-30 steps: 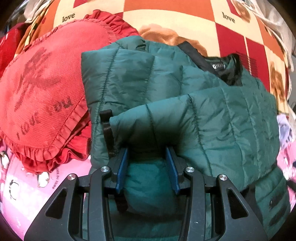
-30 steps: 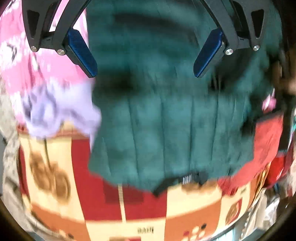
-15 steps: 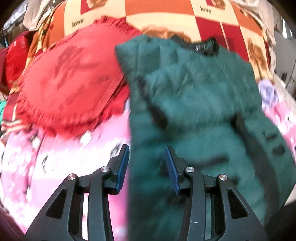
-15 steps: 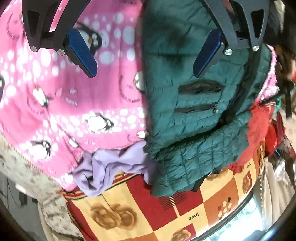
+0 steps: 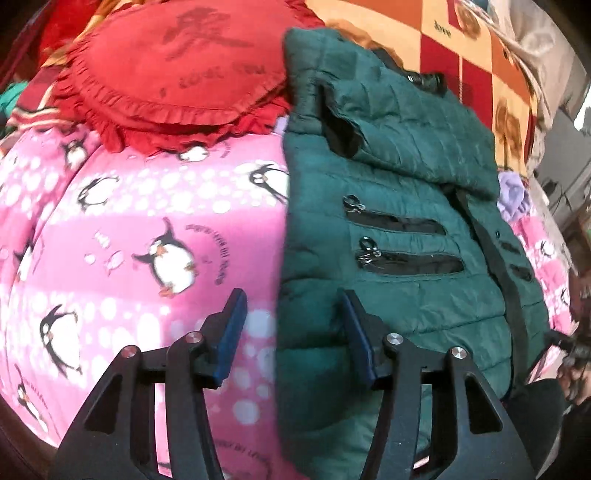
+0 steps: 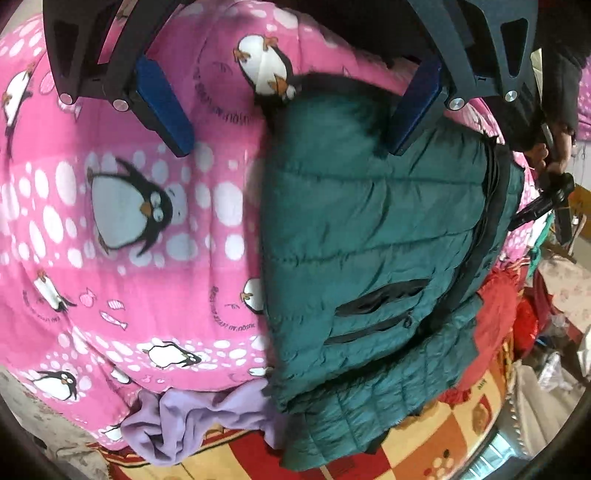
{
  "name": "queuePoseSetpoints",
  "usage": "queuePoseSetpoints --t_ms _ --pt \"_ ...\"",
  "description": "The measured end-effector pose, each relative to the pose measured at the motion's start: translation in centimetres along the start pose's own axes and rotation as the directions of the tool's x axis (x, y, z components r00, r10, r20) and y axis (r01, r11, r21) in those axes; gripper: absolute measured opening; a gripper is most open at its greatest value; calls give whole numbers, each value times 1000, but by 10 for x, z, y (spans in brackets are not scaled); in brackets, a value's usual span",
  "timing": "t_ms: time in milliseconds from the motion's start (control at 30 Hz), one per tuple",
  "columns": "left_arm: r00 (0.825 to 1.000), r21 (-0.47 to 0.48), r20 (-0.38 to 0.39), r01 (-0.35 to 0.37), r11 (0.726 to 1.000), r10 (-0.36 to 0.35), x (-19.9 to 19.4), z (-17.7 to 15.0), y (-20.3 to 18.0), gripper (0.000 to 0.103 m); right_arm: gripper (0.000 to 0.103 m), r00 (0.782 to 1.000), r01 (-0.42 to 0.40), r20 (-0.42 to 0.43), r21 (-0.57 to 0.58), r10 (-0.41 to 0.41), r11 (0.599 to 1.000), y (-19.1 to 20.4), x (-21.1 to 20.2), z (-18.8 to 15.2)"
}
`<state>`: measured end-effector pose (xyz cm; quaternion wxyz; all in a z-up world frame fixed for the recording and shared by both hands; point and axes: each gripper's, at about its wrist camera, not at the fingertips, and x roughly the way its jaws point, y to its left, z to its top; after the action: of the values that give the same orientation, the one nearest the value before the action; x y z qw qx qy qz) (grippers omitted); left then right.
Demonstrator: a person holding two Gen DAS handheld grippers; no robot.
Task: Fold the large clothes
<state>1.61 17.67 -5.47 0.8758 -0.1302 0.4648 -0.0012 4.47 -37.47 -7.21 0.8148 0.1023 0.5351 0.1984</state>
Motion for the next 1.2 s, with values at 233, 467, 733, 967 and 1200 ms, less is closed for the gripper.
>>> queuePoseSetpoints --t_ms 233,467,733,967,1200 --pt "998 6 8 70 998 -70 -11 -23 4 69 103 982 -96 161 -5 95 995 -4 -9 -20" --pt "997 71 6 82 994 -82 -5 -41 -20 90 98 948 -184 252 -60 193 981 -1 -5 -11" --pt "967 52 -13 256 965 -256 -6 -43 -24 90 98 932 -202 277 -134 232 970 8 9 -10" --pt "962 -2 -66 264 964 -264 3 -50 -27 89 94 921 -189 324 -119 218 975 8 10 -4" --pt "958 -47 -33 283 958 -285 5 -52 -26 89 73 915 -233 298 -162 273 959 12 10 -13"
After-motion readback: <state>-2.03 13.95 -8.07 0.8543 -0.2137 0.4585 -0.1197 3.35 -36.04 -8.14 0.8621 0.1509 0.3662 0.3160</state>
